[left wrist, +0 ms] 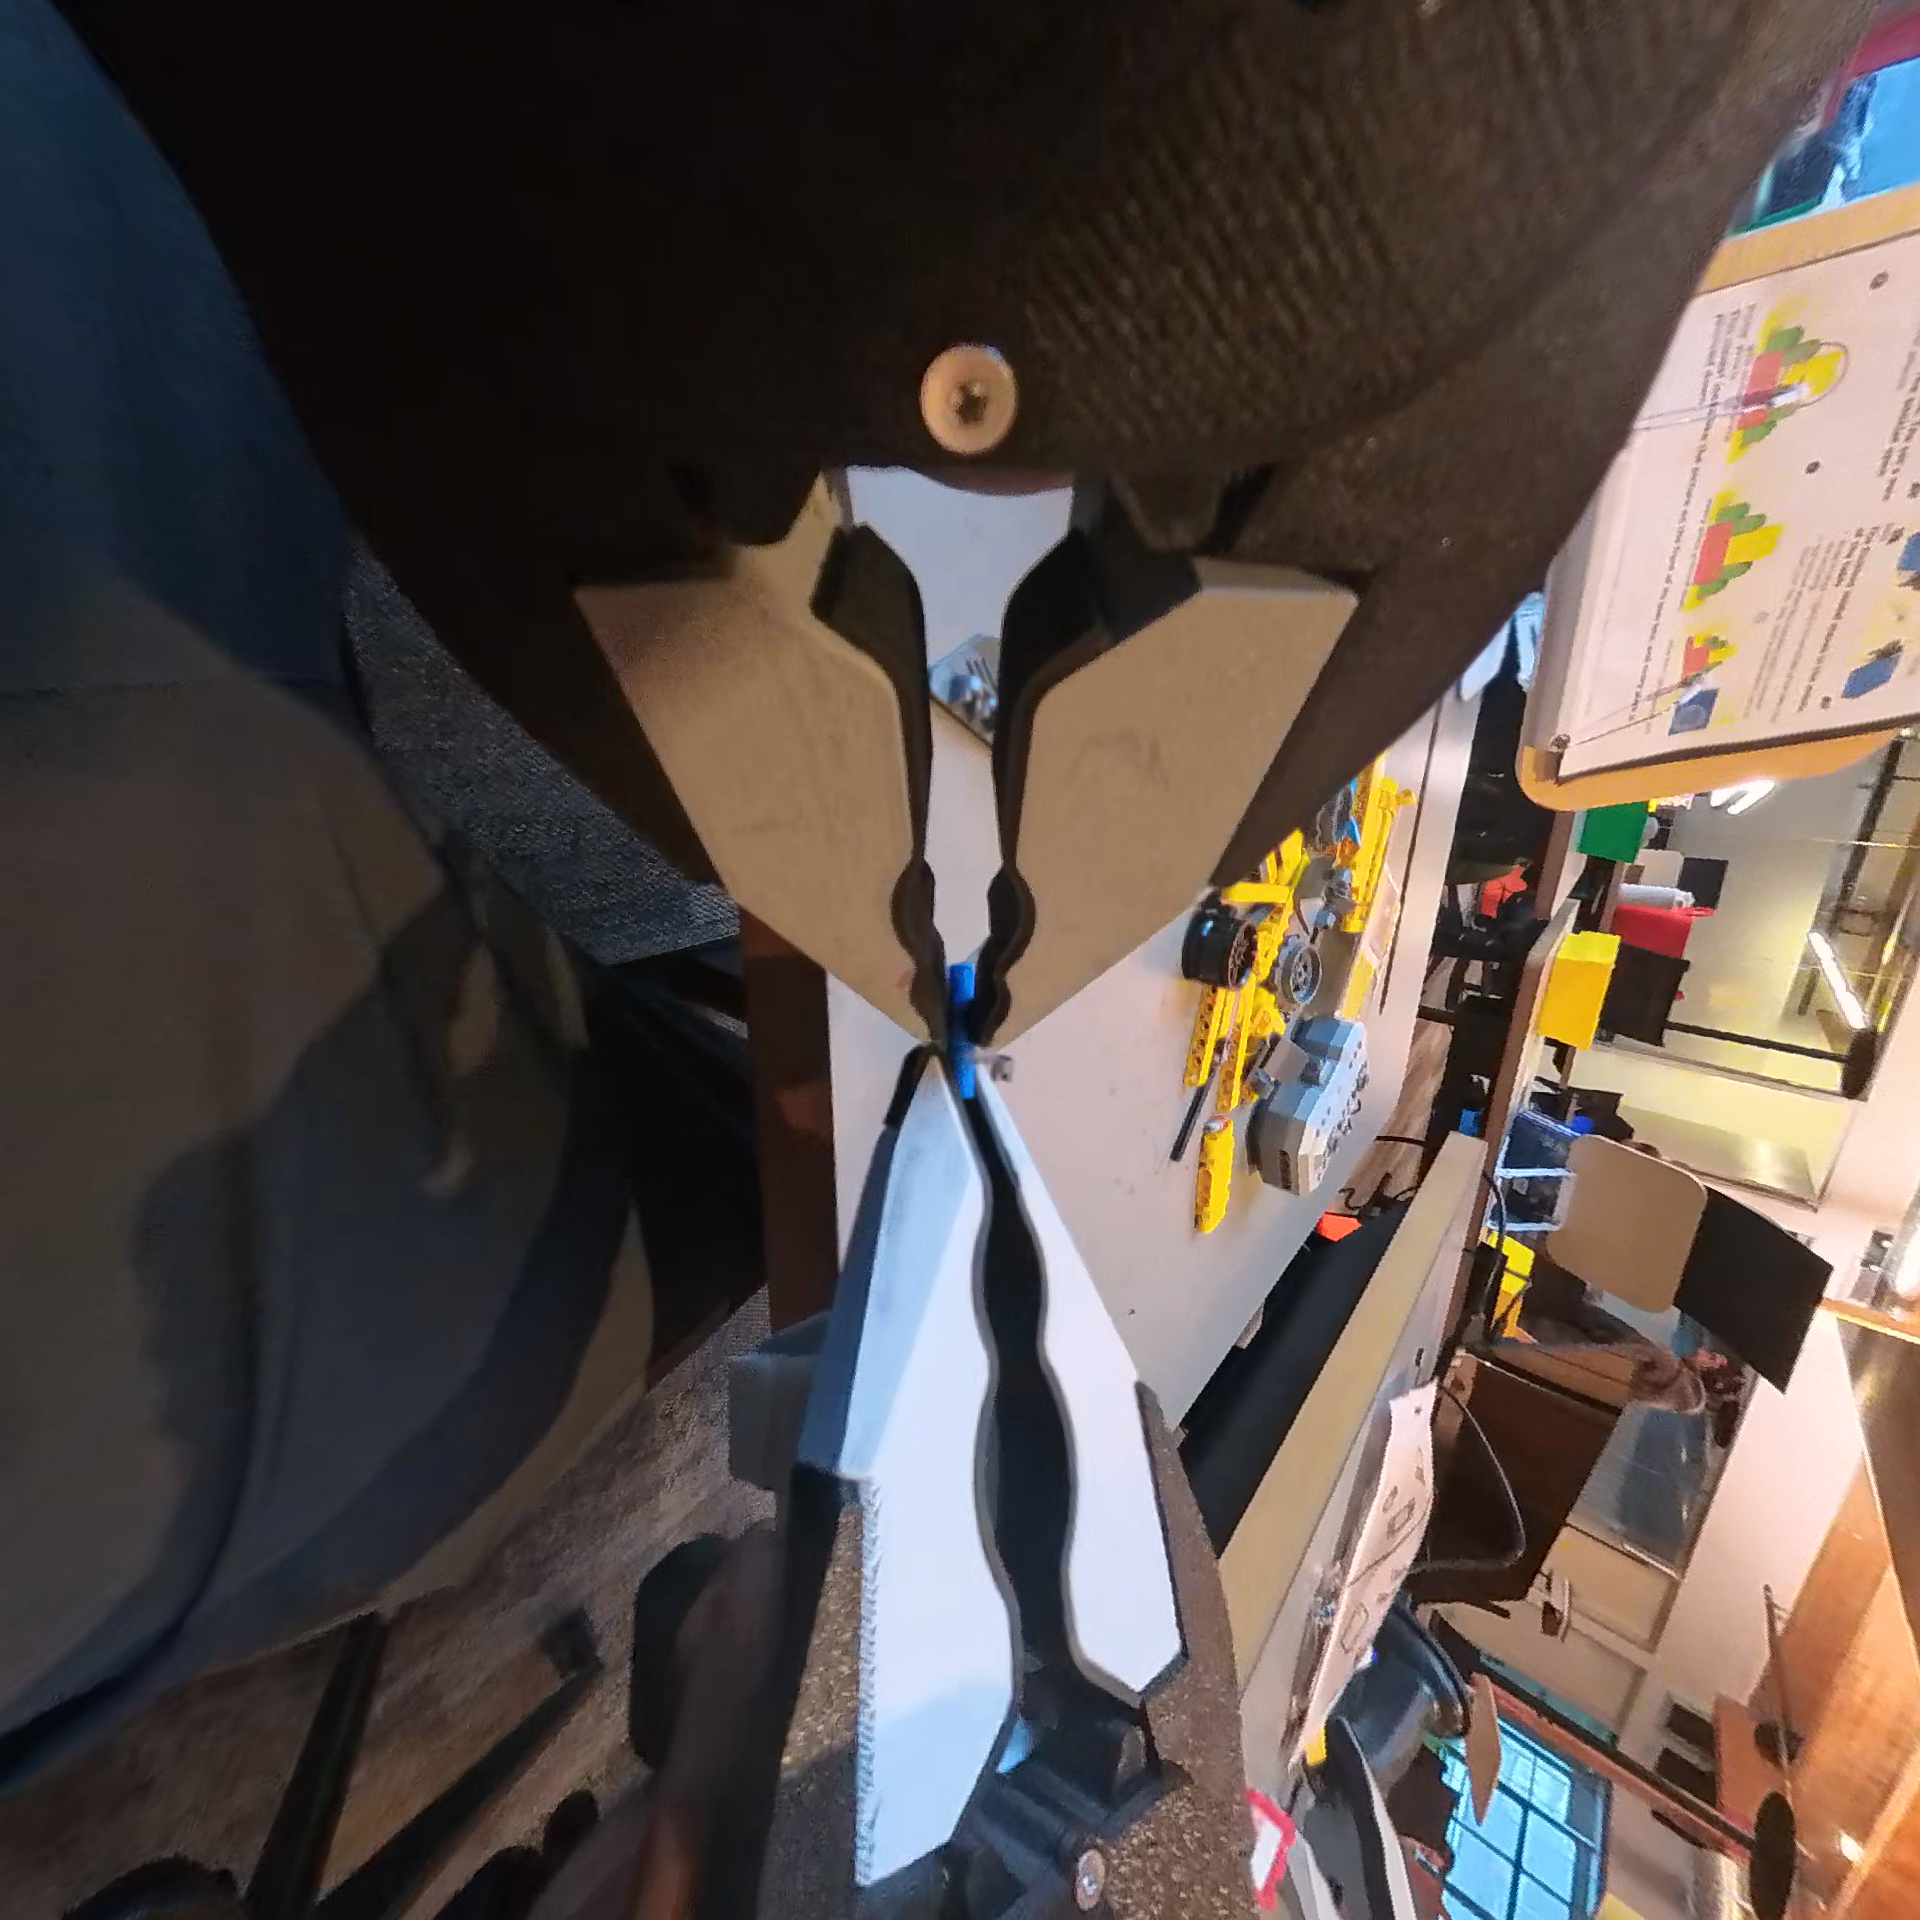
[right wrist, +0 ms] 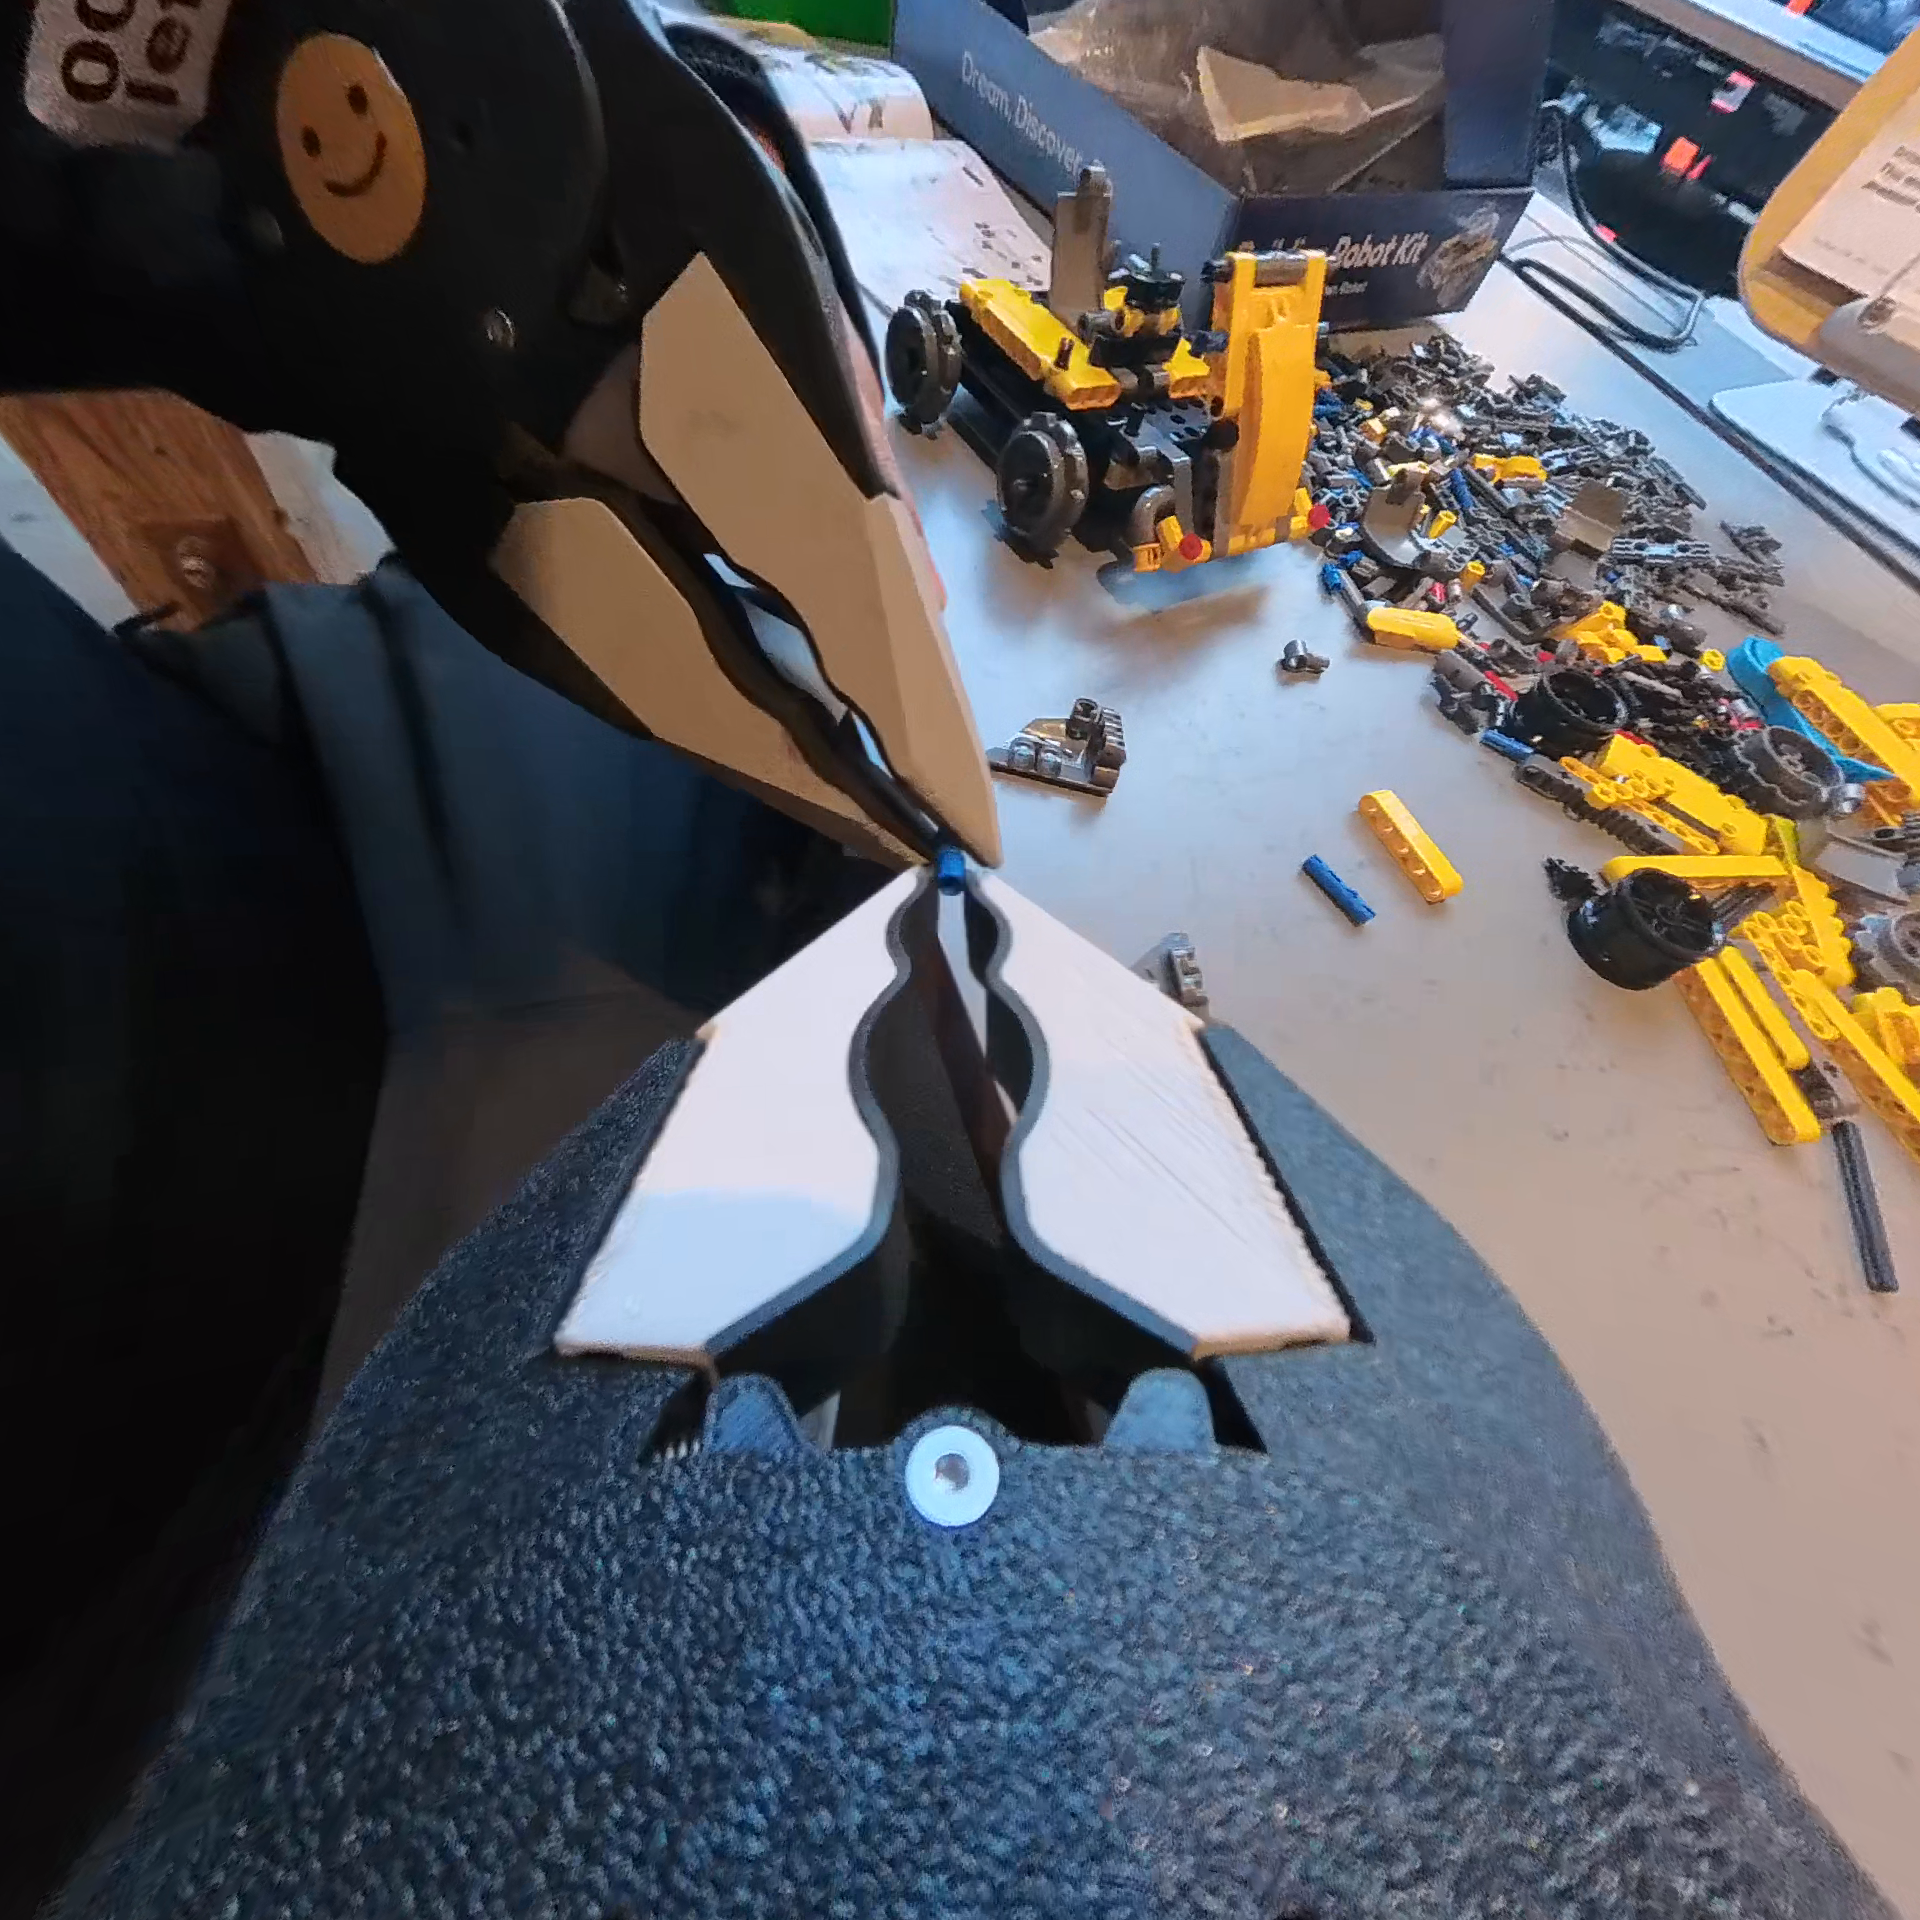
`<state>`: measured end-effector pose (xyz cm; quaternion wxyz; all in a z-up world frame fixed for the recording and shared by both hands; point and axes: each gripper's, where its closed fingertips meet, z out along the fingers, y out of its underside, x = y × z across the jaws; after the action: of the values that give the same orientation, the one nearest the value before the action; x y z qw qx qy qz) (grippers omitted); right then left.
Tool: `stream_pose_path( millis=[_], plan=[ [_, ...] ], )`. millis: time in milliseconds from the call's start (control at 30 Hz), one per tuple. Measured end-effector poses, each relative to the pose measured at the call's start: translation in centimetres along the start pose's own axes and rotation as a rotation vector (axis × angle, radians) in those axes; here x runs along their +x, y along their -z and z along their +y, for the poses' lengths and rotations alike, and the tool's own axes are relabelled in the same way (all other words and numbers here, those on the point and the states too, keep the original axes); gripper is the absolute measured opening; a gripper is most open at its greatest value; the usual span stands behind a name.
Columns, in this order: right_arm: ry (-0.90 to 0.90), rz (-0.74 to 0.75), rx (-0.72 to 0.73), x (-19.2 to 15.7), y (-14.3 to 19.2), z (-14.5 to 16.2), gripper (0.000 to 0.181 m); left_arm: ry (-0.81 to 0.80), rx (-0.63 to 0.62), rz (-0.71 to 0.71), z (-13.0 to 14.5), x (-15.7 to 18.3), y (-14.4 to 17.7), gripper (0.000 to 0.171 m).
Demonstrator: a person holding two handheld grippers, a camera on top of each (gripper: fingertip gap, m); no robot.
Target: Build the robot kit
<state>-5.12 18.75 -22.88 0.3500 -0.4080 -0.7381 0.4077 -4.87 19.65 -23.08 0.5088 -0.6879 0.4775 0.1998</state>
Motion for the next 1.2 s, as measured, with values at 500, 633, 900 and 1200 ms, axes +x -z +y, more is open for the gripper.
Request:
stream_pose_path(
  millis=[500, 633, 900, 1200],
  plan=[
    [0.041, 0.123, -0.04, 1.4, 1.4, 1.7, 0.004, 0.142, -0.056, 0.003, 1.2, -0.8, -1.2, 0.012],
    [-0.008, 0.168, -0.072, 3.3, 2.8, 3.0, 0.004, 0.22, -0.095, 0.049, 1.9, -1.2, -1.3, 0.026],
    [-0.119, 0.193, -0.11, 5.2, 3.0, 4.9, 0.004, 0.502, -0.141, 0.369, 2.3, -1.7, -3.9, 0.037],
    [-0.163, 0.169, -0.065, 5.2, 2.3, 5.0, 0.004, 0.47, -0.188, 0.621, 2.4, 0.2, -5.5, 0.026]
  ],
)
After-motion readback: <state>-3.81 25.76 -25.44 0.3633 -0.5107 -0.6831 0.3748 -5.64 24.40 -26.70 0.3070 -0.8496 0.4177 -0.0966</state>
